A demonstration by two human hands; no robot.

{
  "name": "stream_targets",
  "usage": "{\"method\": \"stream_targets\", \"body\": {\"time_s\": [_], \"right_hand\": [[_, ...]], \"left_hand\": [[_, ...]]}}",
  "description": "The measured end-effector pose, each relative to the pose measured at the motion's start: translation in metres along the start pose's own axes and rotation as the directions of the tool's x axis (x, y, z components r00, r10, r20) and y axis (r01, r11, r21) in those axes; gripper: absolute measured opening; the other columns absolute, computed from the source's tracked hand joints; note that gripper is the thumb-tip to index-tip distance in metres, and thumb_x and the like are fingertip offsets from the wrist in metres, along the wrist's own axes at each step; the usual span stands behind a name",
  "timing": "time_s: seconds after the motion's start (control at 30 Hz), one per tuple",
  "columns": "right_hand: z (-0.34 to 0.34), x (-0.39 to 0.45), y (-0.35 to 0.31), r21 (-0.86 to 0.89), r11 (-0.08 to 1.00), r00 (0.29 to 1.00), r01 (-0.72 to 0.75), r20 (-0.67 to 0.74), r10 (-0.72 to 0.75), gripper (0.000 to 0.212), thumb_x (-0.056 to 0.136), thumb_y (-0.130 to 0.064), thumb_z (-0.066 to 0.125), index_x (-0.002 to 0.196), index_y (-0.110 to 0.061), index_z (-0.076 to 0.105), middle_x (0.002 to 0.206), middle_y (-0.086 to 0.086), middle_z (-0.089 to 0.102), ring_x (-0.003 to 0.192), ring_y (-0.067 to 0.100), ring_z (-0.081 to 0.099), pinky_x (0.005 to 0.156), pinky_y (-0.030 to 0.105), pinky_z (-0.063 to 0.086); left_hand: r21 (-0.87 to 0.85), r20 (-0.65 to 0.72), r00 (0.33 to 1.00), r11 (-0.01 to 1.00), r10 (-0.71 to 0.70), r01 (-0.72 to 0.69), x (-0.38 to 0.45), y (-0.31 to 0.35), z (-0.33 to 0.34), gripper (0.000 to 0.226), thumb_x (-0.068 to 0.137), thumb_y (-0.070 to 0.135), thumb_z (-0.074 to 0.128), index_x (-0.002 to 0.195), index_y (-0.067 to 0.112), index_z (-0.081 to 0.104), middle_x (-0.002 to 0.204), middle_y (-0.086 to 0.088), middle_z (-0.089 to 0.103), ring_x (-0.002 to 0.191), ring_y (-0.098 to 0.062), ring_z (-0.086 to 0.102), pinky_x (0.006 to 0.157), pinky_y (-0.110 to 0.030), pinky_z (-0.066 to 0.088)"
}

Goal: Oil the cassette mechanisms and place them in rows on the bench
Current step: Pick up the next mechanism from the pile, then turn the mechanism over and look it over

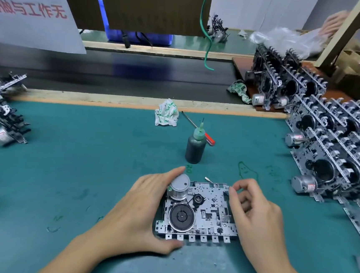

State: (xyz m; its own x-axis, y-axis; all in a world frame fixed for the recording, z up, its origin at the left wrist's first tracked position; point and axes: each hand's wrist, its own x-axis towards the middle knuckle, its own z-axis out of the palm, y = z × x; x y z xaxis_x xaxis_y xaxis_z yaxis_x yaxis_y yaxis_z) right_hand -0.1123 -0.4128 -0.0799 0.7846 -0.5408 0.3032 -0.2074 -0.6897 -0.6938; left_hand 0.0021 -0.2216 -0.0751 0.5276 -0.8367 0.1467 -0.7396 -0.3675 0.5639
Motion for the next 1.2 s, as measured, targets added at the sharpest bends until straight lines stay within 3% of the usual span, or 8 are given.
{"method": "stream_targets", "body": {"time_s": [0.27, 0.4, 0.47, 0.53, 0.83, 0.93, 1.03, 1.2], "right_hand": [[-0.013, 0.004, -0.007, 0.024, 0.999, 1.0, 0.026, -0.015, -0.026, 0.011, 0.085, -0.04, 0.062, 0.081, -0.034, 0.053, 0.072, -0.012, 0.056, 0.07, 0.009, 0.051, 0.063, 0.024, 0.042], [-0.029, 0.014, -0.012, -0.102, 0.96, 0.85, 0.262, 0.496, -0.18, 0.091, 0.058, -0.081, 0.056, 0.136, -0.054, 0.019, 0.134, -0.047, 0.014, 0.129, -0.02, 0.011, 0.1, -0.002, 0.008], [-0.029, 0.019, -0.015, -0.241, 0.863, 0.702, 0.443, 0.692, -0.167, 0.121, 0.05, -0.088, 0.053, 0.137, -0.049, -0.021, 0.139, -0.042, -0.018, 0.13, -0.019, -0.02, 0.105, 0.006, -0.016], [-0.023, 0.022, -0.015, -0.282, 0.783, 0.651, 0.555, 0.733, -0.197, 0.128, 0.053, -0.084, 0.058, 0.145, -0.037, -0.019, 0.151, -0.027, -0.008, 0.136, -0.01, -0.016, 0.104, 0.01, -0.024], [-0.016, 0.031, -0.025, -0.318, 0.737, 0.692, 0.597, 0.67, -0.271, 0.096, 0.056, -0.064, 0.066, 0.137, -0.029, 0.027, 0.124, -0.016, 0.044, 0.114, 0.008, 0.045, 0.084, 0.023, 0.038], [-0.022, 0.035, -0.026, -0.245, 0.839, 0.709, 0.486, 0.672, -0.215, 0.094, 0.051, -0.068, 0.07, 0.133, -0.037, 0.035, 0.122, -0.023, 0.052, 0.109, 0.003, 0.05, 0.087, 0.02, 0.039], [-0.032, 0.037, -0.029, 0.218, 0.976, 0.629, 0.003, 0.758, -0.171, 0.066, 0.053, -0.045, 0.081, 0.113, -0.04, 0.055, 0.114, -0.03, 0.061, 0.106, -0.008, 0.056, 0.084, 0.006, 0.041], [-0.011, 0.02, -0.036, 0.58, 0.688, 0.504, -0.436, 0.791, -0.347, 0.068, 0.039, -0.045, 0.089, 0.096, -0.022, 0.059, 0.103, -0.011, 0.051, 0.092, -0.001, 0.06, 0.083, 0.016, 0.048]], "left_hand": [[-0.155, 0.058, 0.997, 0.986, -0.045, 0.053, -0.004, -0.008, -0.001, 0.121, 0.047, 0.072, 0.078, 0.138, 0.064, -0.002, 0.132, 0.052, 0.016, 0.126, 0.021, 0.021, 0.097, 0.004, 0.015], [-0.174, 0.076, 0.996, 0.983, -0.04, 0.052, -0.006, -0.009, -0.001, 0.122, 0.046, 0.068, 0.081, 0.138, 0.064, 0.001, 0.135, 0.049, 0.018, 0.128, 0.018, 0.022, 0.097, 0.004, 0.016], [-0.169, 0.094, 0.995, 0.985, -0.025, 0.041, -0.006, -0.009, 0.0, 0.126, 0.045, 0.067, 0.082, 0.139, 0.062, -0.002, 0.136, 0.048, 0.016, 0.13, 0.016, 0.021, 0.1, 0.001, 0.016], [-0.164, 0.086, 0.996, 0.986, -0.015, 0.029, -0.006, -0.009, 0.002, 0.126, 0.047, 0.065, 0.083, 0.139, 0.061, -0.003, 0.135, 0.047, 0.017, 0.13, 0.015, 0.022, 0.101, -0.001, 0.017], [-0.245, 0.01, 1.0, 0.969, -0.008, 0.01, -0.005, -0.005, 0.004, 0.121, 0.052, 0.052, 0.085, 0.141, 0.059, 0.002, 0.136, 0.04, 0.026, 0.131, 0.008, 0.031, 0.103, -0.006, 0.024], [-0.514, 0.003, 0.997, 0.855, -0.075, 0.066, -0.004, -0.009, 0.0, 0.128, 0.047, 0.06, 0.085, 0.146, 0.045, 0.006, 0.144, 0.03, 0.029, 0.136, 0.004, 0.031, 0.107, -0.01, 0.025], [-0.801, 0.151, 0.987, 0.578, -0.057, 0.156, 0.006, -0.009, -0.006, 0.115, 0.05, 0.076, 0.074, 0.14, 0.02, 0.03, 0.145, 0.011, 0.042, 0.132, -0.002, 0.041, 0.108, -0.018, 0.031], [-0.905, 0.42, 0.903, 0.112, 0.092, 0.41, 0.018, 0.005, 0.002, 0.115, 0.054, 0.084, 0.064, 0.116, -0.012, 0.051, 0.082, -0.019, 0.049, 0.056, -0.017, 0.05, 0.06, -0.024, 0.048]]}}
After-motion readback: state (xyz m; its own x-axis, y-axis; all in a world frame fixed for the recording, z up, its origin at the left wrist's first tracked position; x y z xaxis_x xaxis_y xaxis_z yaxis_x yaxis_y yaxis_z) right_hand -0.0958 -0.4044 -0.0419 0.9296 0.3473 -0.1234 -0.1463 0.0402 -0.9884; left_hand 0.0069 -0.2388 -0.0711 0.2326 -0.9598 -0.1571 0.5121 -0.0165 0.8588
